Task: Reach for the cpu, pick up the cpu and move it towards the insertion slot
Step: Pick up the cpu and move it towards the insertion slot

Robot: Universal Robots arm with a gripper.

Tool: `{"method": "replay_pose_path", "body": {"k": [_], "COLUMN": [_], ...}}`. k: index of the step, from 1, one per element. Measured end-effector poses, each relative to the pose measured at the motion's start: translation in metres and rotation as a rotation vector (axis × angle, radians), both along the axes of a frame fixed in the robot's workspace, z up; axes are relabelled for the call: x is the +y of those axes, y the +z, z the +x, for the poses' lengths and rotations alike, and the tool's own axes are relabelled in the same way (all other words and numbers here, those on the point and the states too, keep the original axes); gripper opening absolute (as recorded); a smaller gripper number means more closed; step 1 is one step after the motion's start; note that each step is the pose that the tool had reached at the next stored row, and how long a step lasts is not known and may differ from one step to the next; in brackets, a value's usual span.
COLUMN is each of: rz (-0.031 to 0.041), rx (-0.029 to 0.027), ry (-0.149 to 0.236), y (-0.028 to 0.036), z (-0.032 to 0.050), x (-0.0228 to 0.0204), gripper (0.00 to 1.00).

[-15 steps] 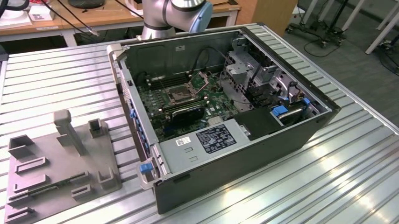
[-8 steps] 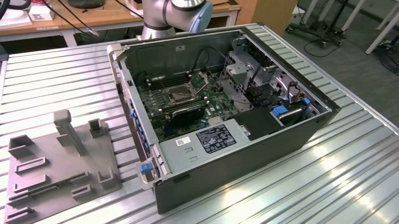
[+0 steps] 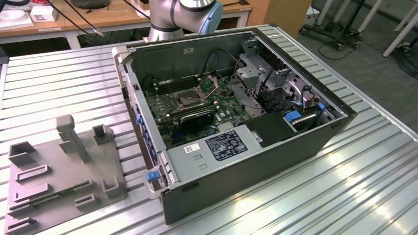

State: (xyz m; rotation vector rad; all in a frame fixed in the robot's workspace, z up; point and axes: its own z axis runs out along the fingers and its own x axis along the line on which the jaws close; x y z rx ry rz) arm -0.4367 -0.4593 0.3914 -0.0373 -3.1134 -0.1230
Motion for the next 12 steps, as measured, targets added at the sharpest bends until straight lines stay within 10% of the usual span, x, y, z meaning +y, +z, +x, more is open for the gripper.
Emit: {"method": "replay_pose_path", "body": {"k": [12], "rz": [0.0], "rx": [0.0008], "ry": [0.0], "y": [0.0004], "z": [0.0047], "x": [0.0], "gripper": [0.54]}}
